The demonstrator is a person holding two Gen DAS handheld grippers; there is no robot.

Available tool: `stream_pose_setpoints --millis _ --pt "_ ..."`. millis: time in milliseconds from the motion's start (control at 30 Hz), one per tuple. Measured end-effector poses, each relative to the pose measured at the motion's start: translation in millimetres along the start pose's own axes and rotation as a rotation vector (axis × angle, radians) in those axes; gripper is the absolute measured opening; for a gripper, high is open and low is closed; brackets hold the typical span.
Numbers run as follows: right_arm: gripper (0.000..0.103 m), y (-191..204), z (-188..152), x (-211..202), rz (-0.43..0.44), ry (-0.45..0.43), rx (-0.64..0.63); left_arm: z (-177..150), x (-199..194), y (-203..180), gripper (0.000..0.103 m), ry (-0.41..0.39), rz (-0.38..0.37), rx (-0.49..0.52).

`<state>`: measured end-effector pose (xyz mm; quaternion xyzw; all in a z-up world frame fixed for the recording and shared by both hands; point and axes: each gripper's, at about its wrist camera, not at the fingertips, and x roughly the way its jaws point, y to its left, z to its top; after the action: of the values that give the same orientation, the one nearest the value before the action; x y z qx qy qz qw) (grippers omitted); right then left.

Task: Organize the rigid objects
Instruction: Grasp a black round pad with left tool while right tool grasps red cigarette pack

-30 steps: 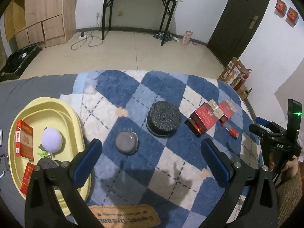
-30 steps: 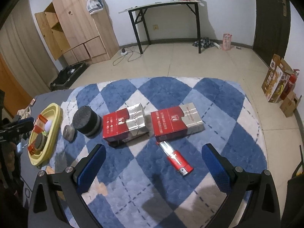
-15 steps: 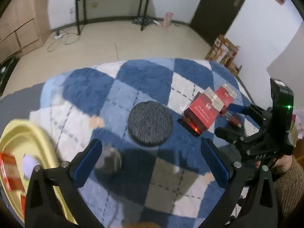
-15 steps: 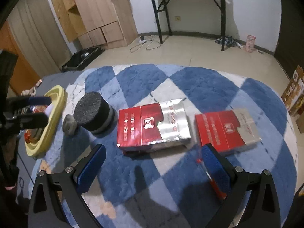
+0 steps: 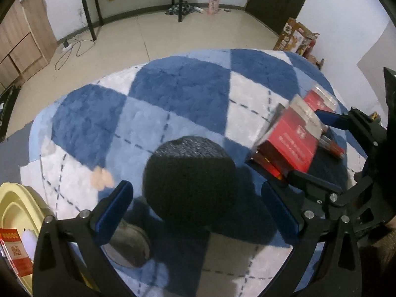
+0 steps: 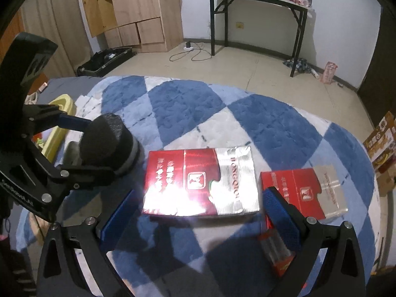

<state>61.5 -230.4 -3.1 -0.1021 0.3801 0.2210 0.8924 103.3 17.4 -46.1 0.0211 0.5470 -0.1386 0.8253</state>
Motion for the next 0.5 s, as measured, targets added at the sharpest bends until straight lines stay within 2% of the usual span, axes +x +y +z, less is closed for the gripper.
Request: stream_pose_setpoints --millis 100,200,333,367,400,500 --pt "0.103 2 0 4 0.026 -0.009 -0.01 -1 -2 4 0.103 -0.007 -0.018 -0.023" --pt "0.103 3 0 9 0.006 -0.02 -0.019 0 2 2 0.103 -0.006 -0.014 0.001" --pt "0.1 3 -1 13 0.0 -0.047 -0.022 1 8 6 0.1 -0.014 -0.023 -0.04" --pt "0.091 4 -2 15 -0.007 -0.055 -0.03 1 11 7 0.089 -0.01 -0.024 -0.049" --pt "0.09 4 -3 16 -0.01 -0.054 -0.034 1 14 8 0.072 -0.001 -0.027 -0.051" --pt "0.09 3 -5 18 -0.006 -0.067 -0.032 -2 15 6 0.071 -0.012 -0.023 -0.03"
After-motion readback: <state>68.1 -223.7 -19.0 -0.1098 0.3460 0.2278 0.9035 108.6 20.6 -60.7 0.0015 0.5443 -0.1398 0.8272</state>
